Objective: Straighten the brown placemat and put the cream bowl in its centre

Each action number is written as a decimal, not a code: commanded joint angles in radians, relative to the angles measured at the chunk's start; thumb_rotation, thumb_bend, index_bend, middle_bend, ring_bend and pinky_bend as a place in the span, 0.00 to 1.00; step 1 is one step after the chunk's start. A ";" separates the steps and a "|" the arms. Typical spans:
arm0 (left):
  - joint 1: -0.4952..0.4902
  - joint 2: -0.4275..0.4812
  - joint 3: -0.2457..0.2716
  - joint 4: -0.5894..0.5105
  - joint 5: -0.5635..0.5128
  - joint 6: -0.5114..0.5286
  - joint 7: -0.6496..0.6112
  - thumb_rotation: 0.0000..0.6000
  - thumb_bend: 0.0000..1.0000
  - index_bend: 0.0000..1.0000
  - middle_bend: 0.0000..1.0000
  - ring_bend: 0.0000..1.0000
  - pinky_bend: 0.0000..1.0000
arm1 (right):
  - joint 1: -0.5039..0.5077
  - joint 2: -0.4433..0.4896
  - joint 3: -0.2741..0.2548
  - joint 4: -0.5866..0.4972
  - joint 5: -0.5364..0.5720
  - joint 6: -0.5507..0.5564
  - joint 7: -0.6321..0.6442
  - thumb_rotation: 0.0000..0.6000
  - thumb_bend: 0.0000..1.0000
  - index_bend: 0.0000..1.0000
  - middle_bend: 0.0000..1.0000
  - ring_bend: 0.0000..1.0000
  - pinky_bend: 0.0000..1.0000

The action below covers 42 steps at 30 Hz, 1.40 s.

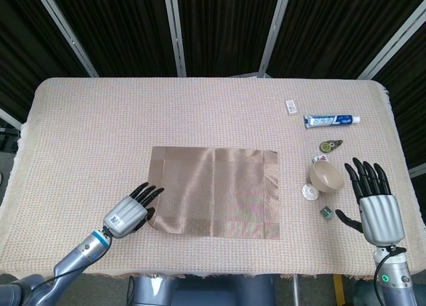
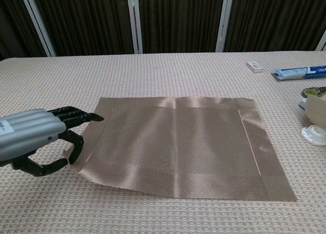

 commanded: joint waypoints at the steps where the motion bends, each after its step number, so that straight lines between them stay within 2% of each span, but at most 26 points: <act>1: 0.017 0.021 0.023 -0.040 0.007 -0.004 0.031 1.00 0.52 0.65 0.00 0.00 0.00 | -0.002 0.001 0.000 0.000 -0.003 0.002 0.001 1.00 0.00 0.00 0.00 0.00 0.00; 7: 0.029 0.039 0.037 -0.076 0.012 -0.017 0.054 1.00 0.52 0.65 0.00 0.00 0.00 | -0.006 0.002 0.001 -0.003 -0.008 0.005 -0.002 1.00 0.00 0.00 0.00 0.00 0.00; 23: 0.061 0.055 0.042 -0.063 0.015 -0.019 0.044 1.00 0.53 0.64 0.00 0.00 0.00 | -0.013 0.008 0.001 -0.012 -0.025 0.012 -0.003 1.00 0.00 0.00 0.00 0.00 0.00; 24: 0.062 0.055 0.042 -0.063 0.016 -0.019 0.042 1.00 0.52 0.62 0.00 0.00 0.00 | -0.014 0.008 0.001 -0.013 -0.026 0.012 -0.003 1.00 0.00 0.00 0.00 0.00 0.00; 25: 0.064 0.057 0.042 -0.063 0.018 -0.018 0.040 1.00 0.49 0.55 0.00 0.00 0.00 | -0.015 0.009 0.001 -0.013 -0.027 0.013 -0.003 1.00 0.00 0.00 0.00 0.00 0.00; 27: 0.066 0.060 0.043 -0.064 0.022 -0.019 0.038 1.00 0.32 0.31 0.00 0.00 0.00 | -0.016 0.009 0.001 -0.014 -0.028 0.013 -0.002 1.00 0.00 0.00 0.00 0.00 0.00; 28: 0.067 0.062 0.045 -0.065 0.024 -0.020 0.035 1.00 0.18 0.15 0.00 0.00 0.00 | -0.016 0.009 0.001 -0.014 -0.028 0.013 -0.002 1.00 0.00 0.00 0.00 0.00 0.00; 30: 0.071 0.068 0.047 -0.069 0.022 -0.020 0.031 1.00 0.04 0.02 0.00 0.00 0.00 | -0.016 0.010 0.001 -0.014 -0.027 0.012 -0.002 1.00 0.00 0.00 0.00 0.00 0.00; 31: 0.075 0.075 0.047 -0.074 0.020 -0.017 0.032 1.00 0.00 0.00 0.00 0.00 0.00 | -0.017 0.010 0.001 -0.014 -0.025 0.010 -0.002 1.00 0.00 0.00 0.00 0.00 0.00; 38: 0.105 0.160 0.043 -0.154 0.020 0.040 -0.008 1.00 0.00 0.00 0.00 0.00 0.00 | -0.015 0.011 0.007 -0.008 0.000 -0.012 0.004 1.00 0.00 0.00 0.00 0.00 0.00; 42: 0.134 0.210 0.009 -0.203 0.015 0.124 -0.012 1.00 0.00 0.00 0.00 0.00 0.00 | -0.008 0.008 0.010 0.001 0.022 -0.038 0.004 1.00 0.00 0.00 0.00 0.00 0.00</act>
